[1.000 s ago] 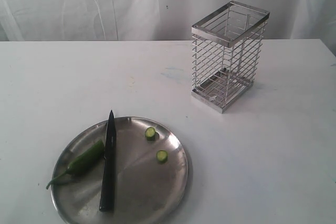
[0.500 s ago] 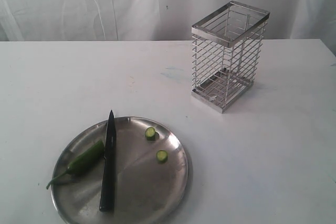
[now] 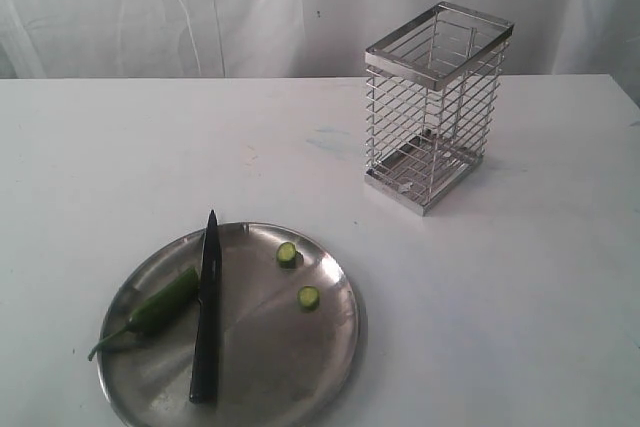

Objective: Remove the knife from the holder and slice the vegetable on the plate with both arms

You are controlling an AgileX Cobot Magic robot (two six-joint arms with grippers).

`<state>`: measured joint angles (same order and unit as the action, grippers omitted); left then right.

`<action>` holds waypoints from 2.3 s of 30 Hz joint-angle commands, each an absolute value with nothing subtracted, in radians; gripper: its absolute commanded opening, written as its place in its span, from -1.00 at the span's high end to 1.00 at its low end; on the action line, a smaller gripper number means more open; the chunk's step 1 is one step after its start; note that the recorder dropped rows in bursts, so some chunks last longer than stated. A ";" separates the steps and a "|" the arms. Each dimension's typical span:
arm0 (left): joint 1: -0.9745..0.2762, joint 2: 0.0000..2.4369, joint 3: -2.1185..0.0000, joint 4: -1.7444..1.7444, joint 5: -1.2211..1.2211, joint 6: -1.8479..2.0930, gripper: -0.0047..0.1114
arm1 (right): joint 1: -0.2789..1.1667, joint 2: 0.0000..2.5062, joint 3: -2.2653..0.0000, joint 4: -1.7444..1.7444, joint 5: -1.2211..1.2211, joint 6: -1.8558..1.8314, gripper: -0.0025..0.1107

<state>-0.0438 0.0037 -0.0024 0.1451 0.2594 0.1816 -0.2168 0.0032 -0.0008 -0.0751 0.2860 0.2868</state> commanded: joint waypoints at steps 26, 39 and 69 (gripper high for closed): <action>0.057 0.000 0.000 -0.070 0.232 0.130 0.92 | -0.216 0.089 0.000 0.191 0.343 -0.477 0.96; 0.057 0.000 0.000 -0.089 0.236 0.318 0.92 | -0.061 0.000 0.000 0.189 0.320 -0.475 0.96; 0.057 0.000 0.000 -0.089 0.234 0.318 0.92 | -0.051 0.000 0.000 -0.227 0.351 0.054 0.96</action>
